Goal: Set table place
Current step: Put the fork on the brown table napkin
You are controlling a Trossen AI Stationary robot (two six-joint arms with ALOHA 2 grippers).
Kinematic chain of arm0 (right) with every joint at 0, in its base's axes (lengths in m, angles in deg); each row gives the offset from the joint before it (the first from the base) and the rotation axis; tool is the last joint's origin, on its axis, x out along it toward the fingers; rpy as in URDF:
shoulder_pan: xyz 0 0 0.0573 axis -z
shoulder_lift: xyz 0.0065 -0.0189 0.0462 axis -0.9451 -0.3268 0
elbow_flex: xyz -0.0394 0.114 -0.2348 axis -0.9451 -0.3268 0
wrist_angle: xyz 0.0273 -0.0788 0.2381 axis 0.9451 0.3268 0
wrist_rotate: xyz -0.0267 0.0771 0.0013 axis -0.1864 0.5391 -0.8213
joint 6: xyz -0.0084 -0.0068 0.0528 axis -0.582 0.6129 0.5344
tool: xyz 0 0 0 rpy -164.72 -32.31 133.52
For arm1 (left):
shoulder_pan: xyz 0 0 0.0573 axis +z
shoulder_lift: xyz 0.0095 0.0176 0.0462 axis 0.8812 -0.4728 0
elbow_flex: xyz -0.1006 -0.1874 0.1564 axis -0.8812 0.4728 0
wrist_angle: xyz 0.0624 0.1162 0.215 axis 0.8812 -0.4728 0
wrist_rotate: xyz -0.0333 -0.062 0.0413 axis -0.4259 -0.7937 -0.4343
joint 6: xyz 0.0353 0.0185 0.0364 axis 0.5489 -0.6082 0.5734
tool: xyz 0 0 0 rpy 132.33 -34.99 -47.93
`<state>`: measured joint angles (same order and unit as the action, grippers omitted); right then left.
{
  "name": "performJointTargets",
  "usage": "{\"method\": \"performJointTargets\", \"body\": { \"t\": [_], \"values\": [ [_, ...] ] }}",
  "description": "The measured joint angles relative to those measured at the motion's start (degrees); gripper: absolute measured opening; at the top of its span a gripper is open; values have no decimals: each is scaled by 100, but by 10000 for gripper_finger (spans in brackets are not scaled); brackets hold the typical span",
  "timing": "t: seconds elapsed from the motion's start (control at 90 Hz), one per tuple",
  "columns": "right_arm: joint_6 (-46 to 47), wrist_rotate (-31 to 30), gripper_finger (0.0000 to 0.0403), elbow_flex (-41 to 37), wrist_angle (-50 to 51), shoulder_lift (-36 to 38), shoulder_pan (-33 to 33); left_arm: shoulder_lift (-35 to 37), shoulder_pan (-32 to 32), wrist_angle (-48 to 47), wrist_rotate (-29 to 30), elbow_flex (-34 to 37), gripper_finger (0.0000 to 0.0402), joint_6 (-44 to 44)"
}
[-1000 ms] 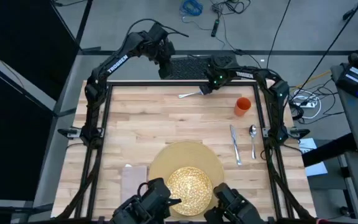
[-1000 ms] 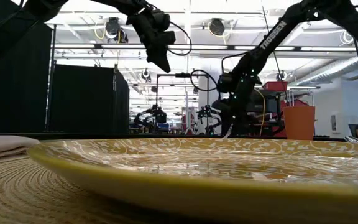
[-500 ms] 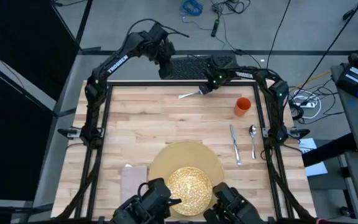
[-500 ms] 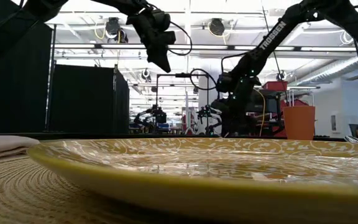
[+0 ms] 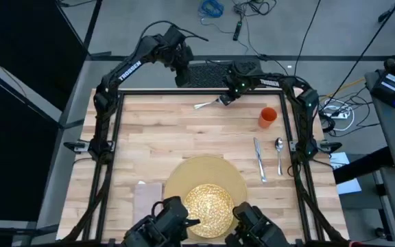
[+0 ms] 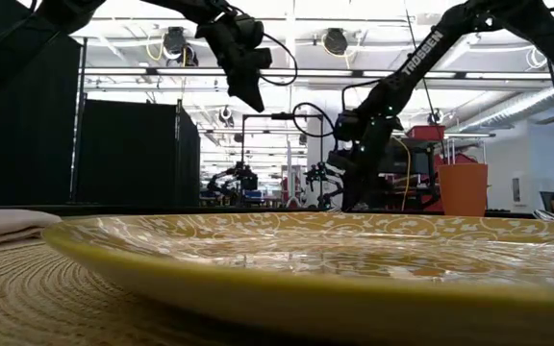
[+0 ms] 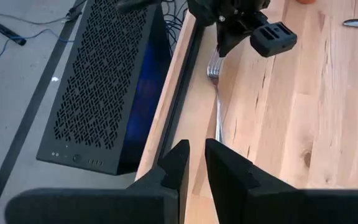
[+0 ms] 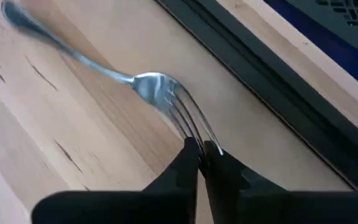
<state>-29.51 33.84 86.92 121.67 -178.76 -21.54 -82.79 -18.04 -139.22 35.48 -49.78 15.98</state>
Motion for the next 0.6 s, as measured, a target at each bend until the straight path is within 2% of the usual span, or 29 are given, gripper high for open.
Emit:
{"method": "performJointTargets", "body": {
  "t": [0.211, 0.444, 0.511, 0.6],
  "values": [
    [-397, -360, 2, 475, 723, 424, -167, 17, 4, -11, 50, 0, 40, 63],
    [-739, -325, 2, 774, 1987, 811, -442, 296, 7, -136, 17, 0, 40, 89],
    [-783, -298, 2, 774, 2342, 892, -553, 333, 9, -283, -307, -2, 40, 105],
    [-789, -284, 1, 776, 2704, 978, -746, 334, 13, -685, -1252, 13, 40, 157]
  ]
}}
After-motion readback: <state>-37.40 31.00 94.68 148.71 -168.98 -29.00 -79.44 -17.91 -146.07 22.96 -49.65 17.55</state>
